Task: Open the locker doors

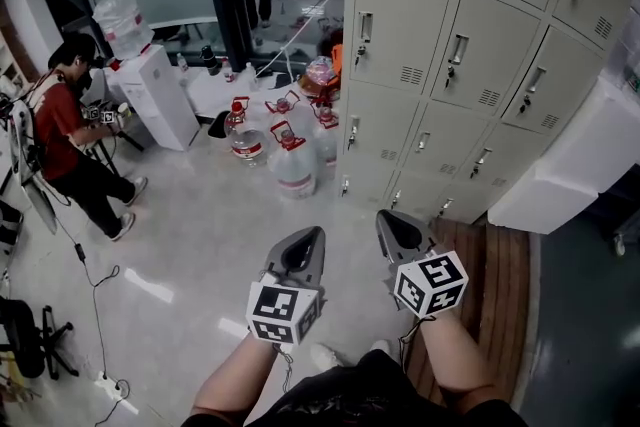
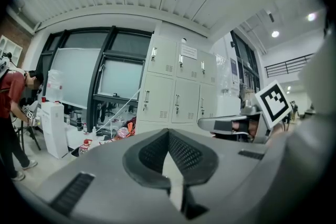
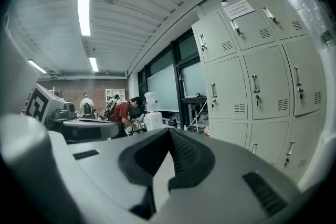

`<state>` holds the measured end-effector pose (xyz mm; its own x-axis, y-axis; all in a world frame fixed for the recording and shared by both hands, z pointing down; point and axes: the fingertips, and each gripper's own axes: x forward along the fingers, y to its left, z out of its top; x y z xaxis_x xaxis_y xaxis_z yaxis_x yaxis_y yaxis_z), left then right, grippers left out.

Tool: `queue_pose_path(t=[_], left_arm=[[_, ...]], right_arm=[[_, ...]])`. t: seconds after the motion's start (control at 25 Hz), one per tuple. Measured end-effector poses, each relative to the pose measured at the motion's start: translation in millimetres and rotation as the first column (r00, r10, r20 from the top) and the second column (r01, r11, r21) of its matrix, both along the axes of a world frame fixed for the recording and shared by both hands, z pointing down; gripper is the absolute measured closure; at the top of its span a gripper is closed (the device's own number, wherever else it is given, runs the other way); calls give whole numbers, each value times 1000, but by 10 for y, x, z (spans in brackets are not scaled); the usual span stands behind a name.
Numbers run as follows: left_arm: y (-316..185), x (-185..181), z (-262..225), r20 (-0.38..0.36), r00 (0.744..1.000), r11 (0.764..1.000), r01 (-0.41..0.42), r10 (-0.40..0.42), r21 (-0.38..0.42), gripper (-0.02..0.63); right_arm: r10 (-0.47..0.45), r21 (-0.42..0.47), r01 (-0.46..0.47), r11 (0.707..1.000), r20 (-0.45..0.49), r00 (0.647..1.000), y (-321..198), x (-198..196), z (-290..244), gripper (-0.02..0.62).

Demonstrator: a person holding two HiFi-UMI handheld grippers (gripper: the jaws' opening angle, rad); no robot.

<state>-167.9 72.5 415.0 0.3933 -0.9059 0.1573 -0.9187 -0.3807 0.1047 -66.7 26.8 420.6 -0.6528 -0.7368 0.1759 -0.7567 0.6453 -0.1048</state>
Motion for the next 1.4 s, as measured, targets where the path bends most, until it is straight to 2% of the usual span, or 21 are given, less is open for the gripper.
queue_pose_path(t=[0.32, 0.56, 1.04, 1.4], left_arm=[[-79, -312, 95, -13, 1000, 1000, 25, -25, 2, 604], [-332, -363, 98, -12, 1000, 1000, 6, -5, 27, 604], [-1208, -450, 89, 5, 1000, 998, -23, 23, 64, 606], [-2143, -448, 200, 8, 999, 997, -36, 35, 73, 606]], right_arm=[[-29, -13, 30, 999, 10, 1000, -178, -388, 113, 595], [-28, -11, 28, 1000, 10, 1000, -477, -508, 166, 595], [5, 14, -5, 1000, 7, 1000, -1380, -645, 236, 595], [19, -6, -19, 1000, 1, 1000, -2333, -626, 427, 595]])
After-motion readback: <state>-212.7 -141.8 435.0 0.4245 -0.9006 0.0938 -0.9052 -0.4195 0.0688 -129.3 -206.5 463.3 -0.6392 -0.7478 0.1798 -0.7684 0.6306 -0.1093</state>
